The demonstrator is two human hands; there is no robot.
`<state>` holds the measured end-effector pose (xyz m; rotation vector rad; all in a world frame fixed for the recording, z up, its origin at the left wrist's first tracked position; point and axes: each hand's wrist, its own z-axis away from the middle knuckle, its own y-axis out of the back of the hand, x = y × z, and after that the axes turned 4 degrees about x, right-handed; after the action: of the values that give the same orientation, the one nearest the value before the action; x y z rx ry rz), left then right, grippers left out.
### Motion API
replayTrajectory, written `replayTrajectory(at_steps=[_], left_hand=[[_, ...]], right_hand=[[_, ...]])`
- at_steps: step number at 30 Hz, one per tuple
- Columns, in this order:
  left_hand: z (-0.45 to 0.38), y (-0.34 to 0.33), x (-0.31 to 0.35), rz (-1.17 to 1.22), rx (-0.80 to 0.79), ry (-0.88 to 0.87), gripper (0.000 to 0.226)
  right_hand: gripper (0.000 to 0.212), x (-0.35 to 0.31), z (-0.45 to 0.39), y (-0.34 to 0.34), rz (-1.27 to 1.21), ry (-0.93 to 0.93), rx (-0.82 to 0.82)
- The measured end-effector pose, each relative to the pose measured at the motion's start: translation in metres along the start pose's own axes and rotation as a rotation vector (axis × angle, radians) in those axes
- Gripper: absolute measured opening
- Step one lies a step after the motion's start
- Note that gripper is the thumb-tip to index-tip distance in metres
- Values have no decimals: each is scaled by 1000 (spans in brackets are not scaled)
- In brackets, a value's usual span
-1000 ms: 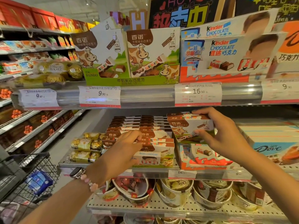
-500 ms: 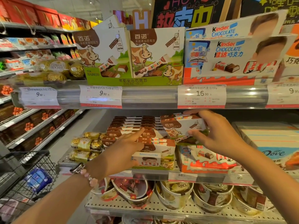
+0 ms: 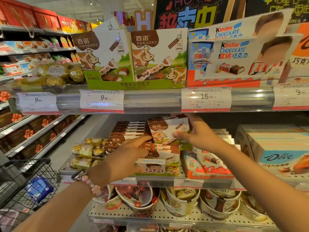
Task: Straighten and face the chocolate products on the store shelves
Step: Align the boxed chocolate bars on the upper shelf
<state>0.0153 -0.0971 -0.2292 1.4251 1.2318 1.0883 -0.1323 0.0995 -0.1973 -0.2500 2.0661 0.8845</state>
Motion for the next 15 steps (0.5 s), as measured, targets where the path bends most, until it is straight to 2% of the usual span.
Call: replayTrajectory(at_steps=[5, 8, 15], left_hand=[[6, -3, -2, 106, 57, 11, 41], [7, 0, -4, 200, 104, -4, 42], [7, 21, -2, 240, 123, 15, 41]], right_hand=[[49, 7, -2, -20, -153, 1, 3], [48, 12, 2, -24, -152, 11, -1], [34, 19, 10, -26, -180, 21, -81]])
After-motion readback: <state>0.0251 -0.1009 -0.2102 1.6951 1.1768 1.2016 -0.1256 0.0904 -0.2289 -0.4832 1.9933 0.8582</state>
